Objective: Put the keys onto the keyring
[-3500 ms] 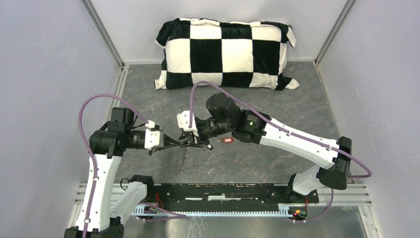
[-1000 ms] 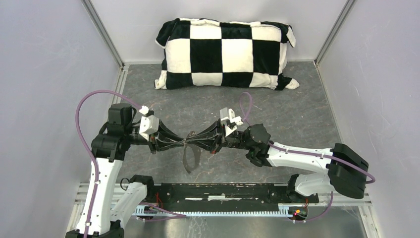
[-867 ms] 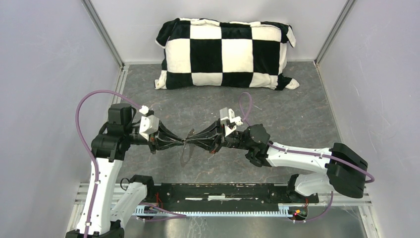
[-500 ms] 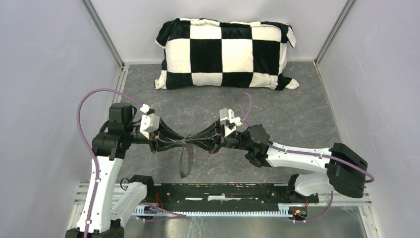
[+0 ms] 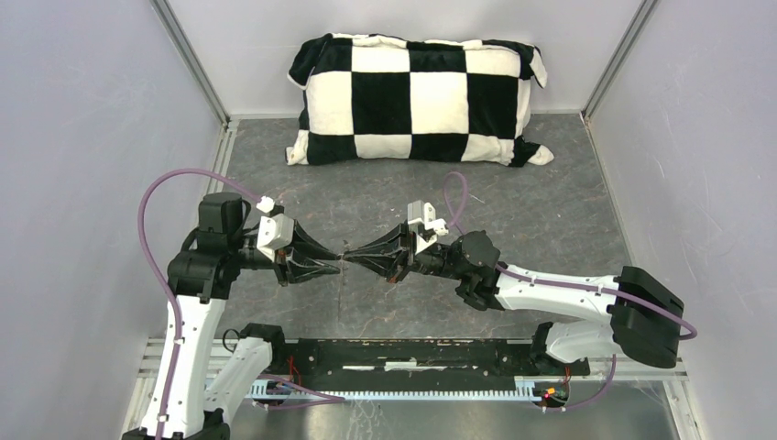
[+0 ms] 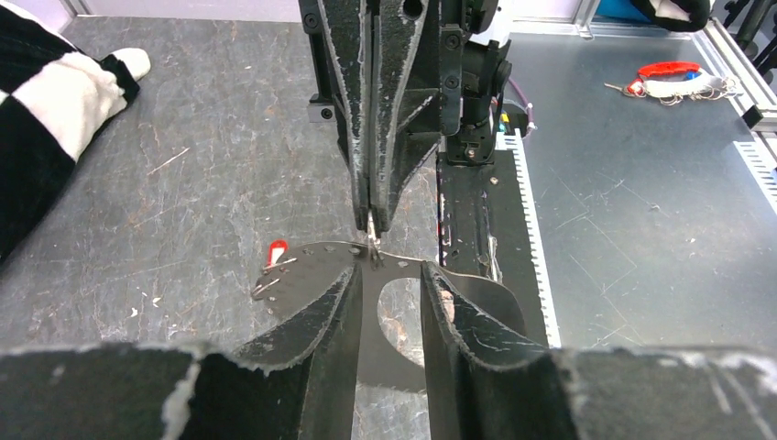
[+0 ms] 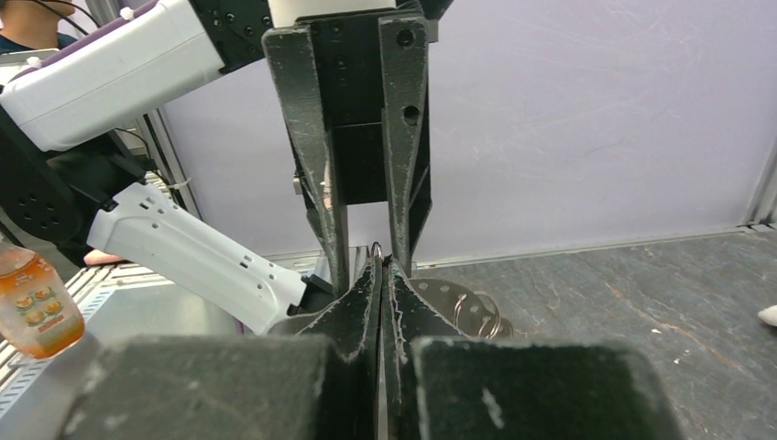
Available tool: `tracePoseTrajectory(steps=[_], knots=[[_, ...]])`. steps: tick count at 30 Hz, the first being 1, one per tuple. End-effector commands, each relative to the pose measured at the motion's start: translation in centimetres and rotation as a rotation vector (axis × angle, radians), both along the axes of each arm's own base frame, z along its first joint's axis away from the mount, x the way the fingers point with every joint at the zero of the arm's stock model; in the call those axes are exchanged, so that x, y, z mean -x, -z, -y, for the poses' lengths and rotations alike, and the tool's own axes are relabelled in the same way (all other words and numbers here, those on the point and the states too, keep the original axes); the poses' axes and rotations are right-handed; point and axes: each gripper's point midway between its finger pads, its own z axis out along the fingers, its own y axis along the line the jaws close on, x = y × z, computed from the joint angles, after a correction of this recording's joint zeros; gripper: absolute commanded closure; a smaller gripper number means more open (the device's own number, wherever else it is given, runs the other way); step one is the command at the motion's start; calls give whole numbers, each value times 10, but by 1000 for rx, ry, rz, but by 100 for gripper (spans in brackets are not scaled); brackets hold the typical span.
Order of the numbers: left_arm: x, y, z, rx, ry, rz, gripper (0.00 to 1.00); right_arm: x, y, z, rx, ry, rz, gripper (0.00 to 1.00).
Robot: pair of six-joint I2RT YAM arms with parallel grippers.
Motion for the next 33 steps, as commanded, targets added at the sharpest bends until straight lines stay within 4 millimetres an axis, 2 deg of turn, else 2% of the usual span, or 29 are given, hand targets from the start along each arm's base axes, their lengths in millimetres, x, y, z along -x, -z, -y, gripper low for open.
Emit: tracePoseTrajectory(steps=[1,8,16,25,27,29,31,33], knots=[[5,-8,1,21,17,3,64,-1,-23,8,-59,32,43,99],[4,-8,1,19,18,19,65,2,-23,7,-58,16,40,100],[-2,-4,1,11,14,7,79,6,-27,3,-90,-21,15,99],[-4,-3,2,17,23,-4,84,8,-21,-4,-80,-35,-2,99],[-3,-1,2,15,21,-4,88,8,-21,-3,-82,-30,-1,99],[-4,0,2,11,17,3,97,9,-23,-3,-83,-33,1,99],[-6,2,1,-2,2,14,98,10,-23,-2,-72,-32,6,99],[-9,4,-1,-22,-22,26,98,7,-19,-1,-22,-20,20,87]])
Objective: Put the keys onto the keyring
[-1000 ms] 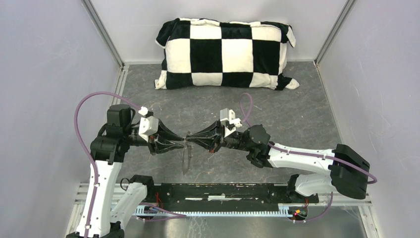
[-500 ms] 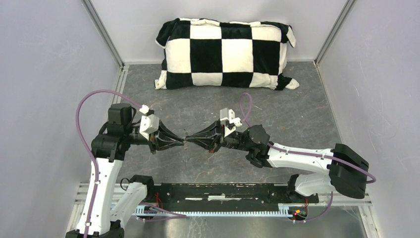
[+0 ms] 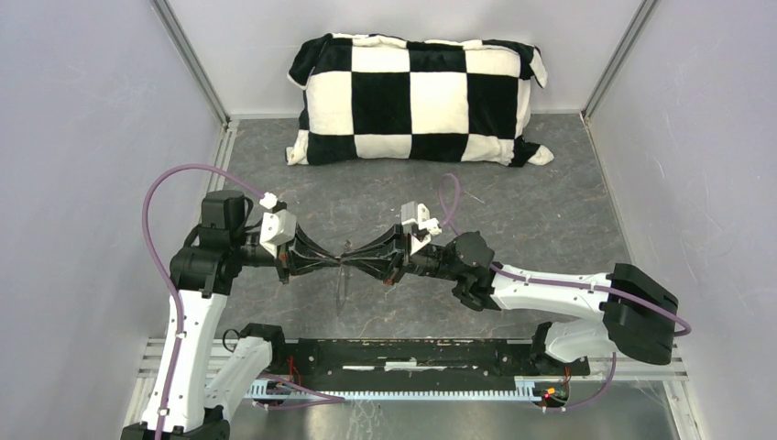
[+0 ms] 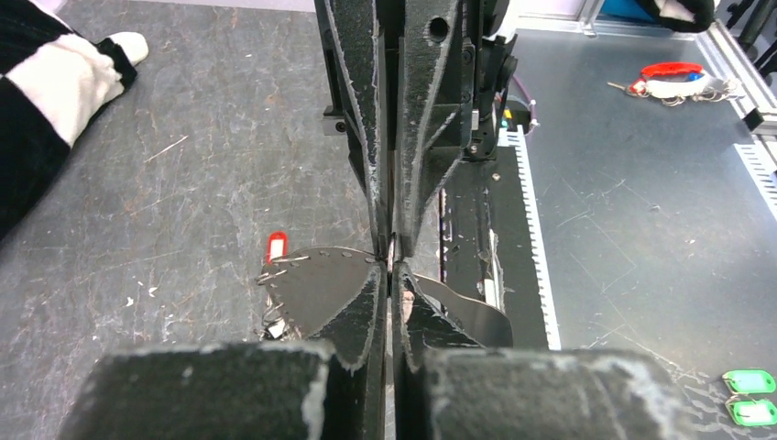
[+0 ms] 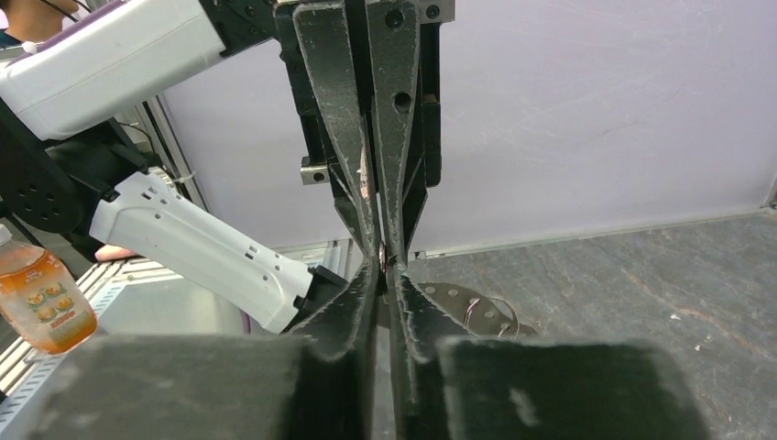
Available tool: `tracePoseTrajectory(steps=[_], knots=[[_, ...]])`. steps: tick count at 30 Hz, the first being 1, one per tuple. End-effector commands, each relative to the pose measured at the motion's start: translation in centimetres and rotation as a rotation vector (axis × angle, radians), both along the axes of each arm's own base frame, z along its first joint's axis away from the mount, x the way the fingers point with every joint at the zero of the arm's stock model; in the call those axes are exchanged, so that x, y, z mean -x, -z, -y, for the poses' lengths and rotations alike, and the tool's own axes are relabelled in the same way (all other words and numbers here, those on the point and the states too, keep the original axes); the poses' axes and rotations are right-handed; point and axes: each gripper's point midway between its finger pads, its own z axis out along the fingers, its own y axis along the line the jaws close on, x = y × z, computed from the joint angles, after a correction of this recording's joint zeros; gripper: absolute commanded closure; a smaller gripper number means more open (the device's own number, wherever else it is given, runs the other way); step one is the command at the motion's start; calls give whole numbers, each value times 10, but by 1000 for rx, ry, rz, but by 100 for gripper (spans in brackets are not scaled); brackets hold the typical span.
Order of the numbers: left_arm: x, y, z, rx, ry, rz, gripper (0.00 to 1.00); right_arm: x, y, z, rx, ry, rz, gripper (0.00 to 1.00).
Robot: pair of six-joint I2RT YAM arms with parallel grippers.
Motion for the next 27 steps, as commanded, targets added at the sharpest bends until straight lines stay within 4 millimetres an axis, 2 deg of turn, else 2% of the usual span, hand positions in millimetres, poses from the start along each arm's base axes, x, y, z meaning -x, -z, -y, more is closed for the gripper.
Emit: tracePoseTrajectory(steps=[1,2,5,8,15,24,27], knots=[[-5,1,-2,-22,-24,57,98,2,-26,6,10,-3,73,78],[-6,2,-2,-26,-30,65,98,2,-27,6,44,-21,98,71],[-7,3,-3,-33,-32,87,98,-6,-15,3,225,-65,164,59],[-8,4,-3,-37,-37,97,98,-9,-8,2,386,-103,248,54],[-9,6,-4,-47,-45,99,98,-13,0,-4,601,-186,300,58],[-10,6,-5,-55,-53,109,98,-12,-4,-8,641,-228,297,60],[-11,5,-4,-54,-52,110,98,-13,-7,-10,630,-226,293,65]])
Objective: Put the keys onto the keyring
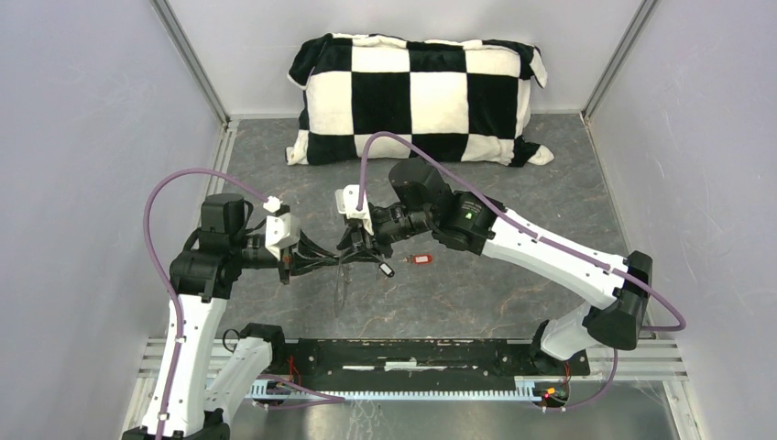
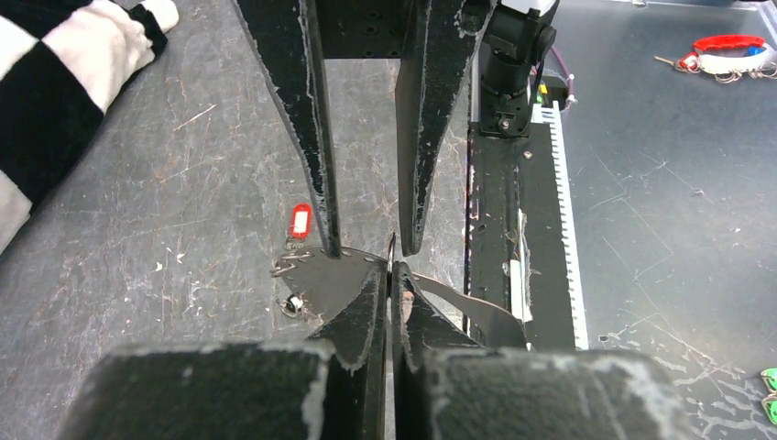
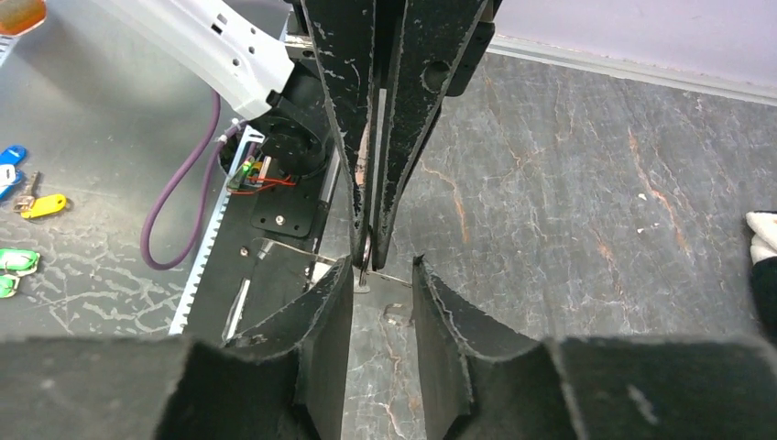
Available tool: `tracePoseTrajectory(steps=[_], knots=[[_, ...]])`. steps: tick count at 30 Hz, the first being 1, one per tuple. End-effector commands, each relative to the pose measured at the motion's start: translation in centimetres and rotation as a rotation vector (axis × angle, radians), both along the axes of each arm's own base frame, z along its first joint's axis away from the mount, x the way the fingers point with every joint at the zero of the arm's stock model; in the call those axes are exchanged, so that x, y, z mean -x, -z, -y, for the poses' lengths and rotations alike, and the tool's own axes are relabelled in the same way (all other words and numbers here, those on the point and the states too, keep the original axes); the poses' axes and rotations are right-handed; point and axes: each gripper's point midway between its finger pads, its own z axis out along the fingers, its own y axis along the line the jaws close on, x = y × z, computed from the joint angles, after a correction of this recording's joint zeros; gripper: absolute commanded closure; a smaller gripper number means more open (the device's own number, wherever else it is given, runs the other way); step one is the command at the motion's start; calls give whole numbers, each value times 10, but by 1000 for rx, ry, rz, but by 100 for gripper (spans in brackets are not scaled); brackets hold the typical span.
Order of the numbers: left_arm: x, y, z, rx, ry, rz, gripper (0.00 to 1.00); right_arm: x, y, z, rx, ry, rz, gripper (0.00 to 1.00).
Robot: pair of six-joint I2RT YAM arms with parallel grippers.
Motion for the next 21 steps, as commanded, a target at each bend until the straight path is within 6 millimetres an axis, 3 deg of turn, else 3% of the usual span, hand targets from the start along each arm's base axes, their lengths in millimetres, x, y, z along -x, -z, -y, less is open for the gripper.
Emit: tracePoseTrajectory(steps=[1,12,16,19,21], knots=[[-2,-8,2,11,23,77,98,5,-23,-2,-42,-31,17,67],[-2,-8,2,9,24,86,98,4,-22,-11,-61,-35,-4,81],[-4,-9,2,12,32,87,98,-3,-18,-15,-75,15,-12,99],[-6,-13,2,12,28,83,82,-15,-20,-13,-125,96,15,99],[-7,-14,2,7,16,76,65,-15,-27,-4,-200,129,22,99]])
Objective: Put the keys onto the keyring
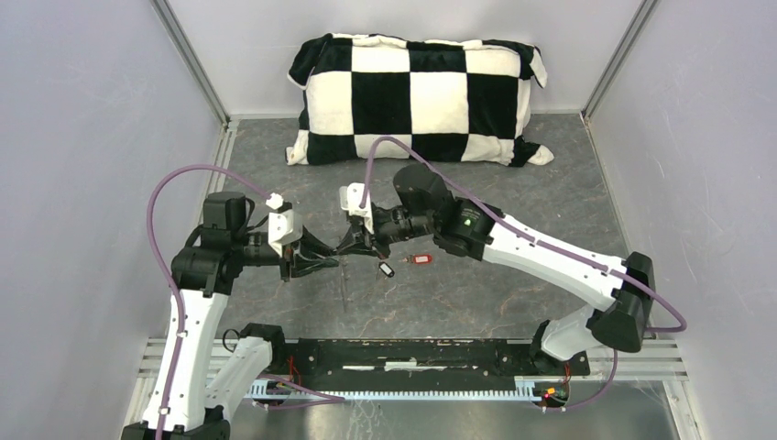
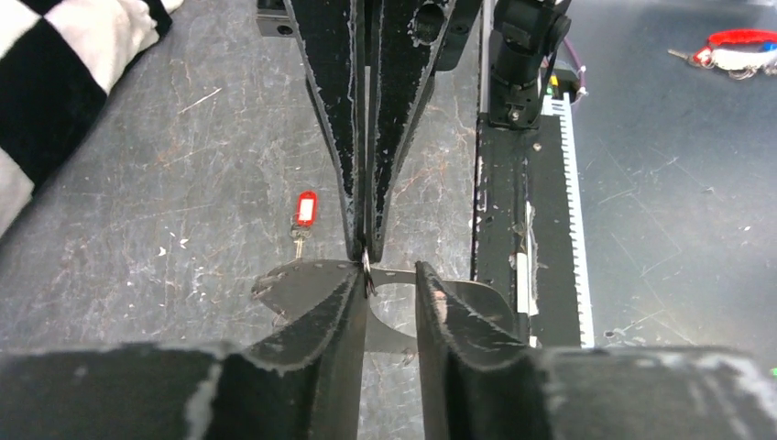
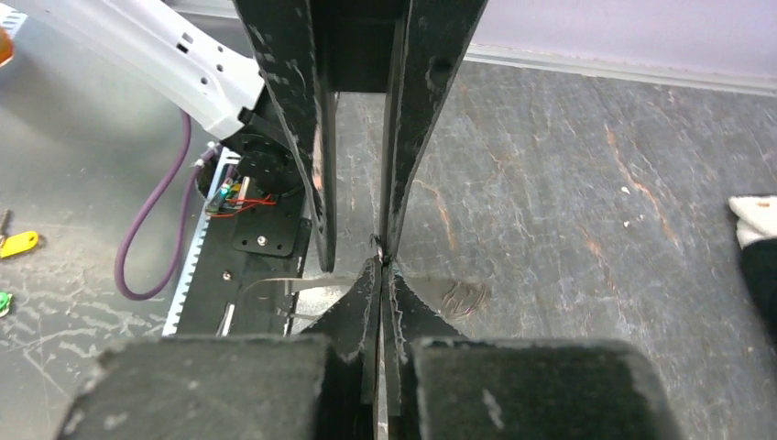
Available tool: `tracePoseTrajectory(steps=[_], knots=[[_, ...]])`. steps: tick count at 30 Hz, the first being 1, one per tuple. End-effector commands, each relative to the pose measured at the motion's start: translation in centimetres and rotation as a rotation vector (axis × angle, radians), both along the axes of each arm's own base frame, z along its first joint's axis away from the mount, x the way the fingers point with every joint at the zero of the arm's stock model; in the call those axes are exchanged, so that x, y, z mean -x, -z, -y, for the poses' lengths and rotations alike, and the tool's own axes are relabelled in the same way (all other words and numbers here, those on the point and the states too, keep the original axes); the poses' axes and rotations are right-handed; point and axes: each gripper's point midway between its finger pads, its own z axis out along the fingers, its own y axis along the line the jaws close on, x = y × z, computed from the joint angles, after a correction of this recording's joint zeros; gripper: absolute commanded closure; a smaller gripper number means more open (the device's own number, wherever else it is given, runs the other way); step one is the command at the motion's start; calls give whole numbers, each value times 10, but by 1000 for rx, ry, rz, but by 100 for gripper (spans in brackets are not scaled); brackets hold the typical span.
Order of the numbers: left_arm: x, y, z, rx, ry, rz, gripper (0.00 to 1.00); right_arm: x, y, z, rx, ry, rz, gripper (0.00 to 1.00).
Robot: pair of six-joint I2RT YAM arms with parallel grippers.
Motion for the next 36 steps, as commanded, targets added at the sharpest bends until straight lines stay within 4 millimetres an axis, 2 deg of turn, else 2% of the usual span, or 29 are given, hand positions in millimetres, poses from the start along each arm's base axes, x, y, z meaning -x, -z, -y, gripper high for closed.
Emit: tracePoseTrajectory(steps=[1,4,7,11,17,23,30,36], knots=[[-1,-20,3,25,26,76,59,-10,-41,5,-246,103,69,99],[3,-20,2,24,19,73,48,-1,-62,27,-443,118,74,100],[14,-20,4,52,51,73,34,19,-70,49,-625,83,76,99],[29,-17,5,77,95,144,29,40,-72,64,-739,19,100,99],[29,-19,8,107,127,200,41,53,-75,77,-855,-10,198,99],[31,-30,11,148,183,213,49,63,-87,78,-970,-48,154,99],[41,-49,11,173,222,289,55,76,-77,66,-964,-97,169,99],[45,-47,10,164,217,341,57,83,-68,62,-926,-131,234,99]])
